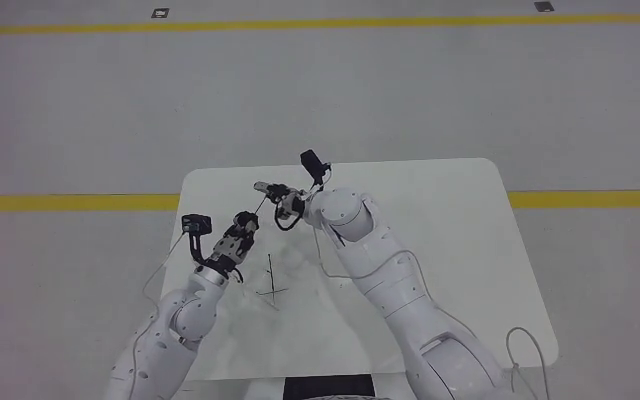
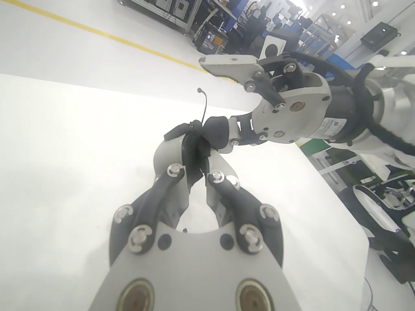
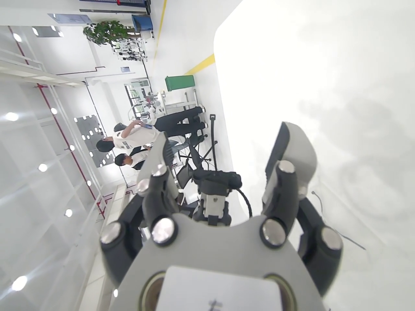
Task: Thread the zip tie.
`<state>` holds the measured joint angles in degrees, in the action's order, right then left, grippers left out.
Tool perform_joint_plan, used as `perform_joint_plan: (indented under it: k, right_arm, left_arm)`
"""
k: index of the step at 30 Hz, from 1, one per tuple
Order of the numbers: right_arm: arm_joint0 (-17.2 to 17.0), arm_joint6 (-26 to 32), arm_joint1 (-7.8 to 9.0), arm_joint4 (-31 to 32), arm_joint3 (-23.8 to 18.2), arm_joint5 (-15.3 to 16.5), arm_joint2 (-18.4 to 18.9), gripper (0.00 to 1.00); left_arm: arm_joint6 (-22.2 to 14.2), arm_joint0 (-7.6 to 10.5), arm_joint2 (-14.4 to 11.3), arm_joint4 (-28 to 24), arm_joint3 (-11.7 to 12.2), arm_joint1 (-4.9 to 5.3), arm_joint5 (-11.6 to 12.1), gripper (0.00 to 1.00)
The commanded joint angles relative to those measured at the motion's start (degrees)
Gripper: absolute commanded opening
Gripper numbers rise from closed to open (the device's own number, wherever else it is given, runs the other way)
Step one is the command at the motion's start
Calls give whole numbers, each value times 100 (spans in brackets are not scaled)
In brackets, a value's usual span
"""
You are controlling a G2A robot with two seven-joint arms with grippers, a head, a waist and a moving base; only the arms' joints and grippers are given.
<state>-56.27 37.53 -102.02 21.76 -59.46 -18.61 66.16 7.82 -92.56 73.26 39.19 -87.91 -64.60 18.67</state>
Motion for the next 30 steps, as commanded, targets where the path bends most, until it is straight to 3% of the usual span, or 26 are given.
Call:
perform_joint_plan:
  k: [1,6,9,11,20,23,24,30]
  right_arm:
    - [-64,82,58,59,-95,95,86,100]
    - [-216,636,232,319,-303,555,249,100]
    - [-220,686,242,328,-309,579,258,100]
    - [-220,686,242,328,-309,579,258,100]
    - [-220,686,242,328,-309,579,258,100]
    - [-315,706,282,59,-295,685,445,100]
    - [-343,1002,325,-147,-254,899,574,100]
    - [-218,2314,530,-646,170,1854,956,100]
  left_arm:
    - [-332,-27,28,-356,-86,20,81,0]
    - [-1504,-92,192,-1615,-443,153,81,0]
    - [-2101,-106,320,-2196,-548,252,81,0]
    - [-2394,-48,395,-2254,-587,315,81,0]
    - [-2394,-48,395,-2254,-587,315,81,0]
    - [-2527,8,408,-2701,-488,302,-168,0]
    - [-2812,23,492,-3183,-401,310,-184,0]
    - [-4502,42,1045,-4684,69,434,81,0]
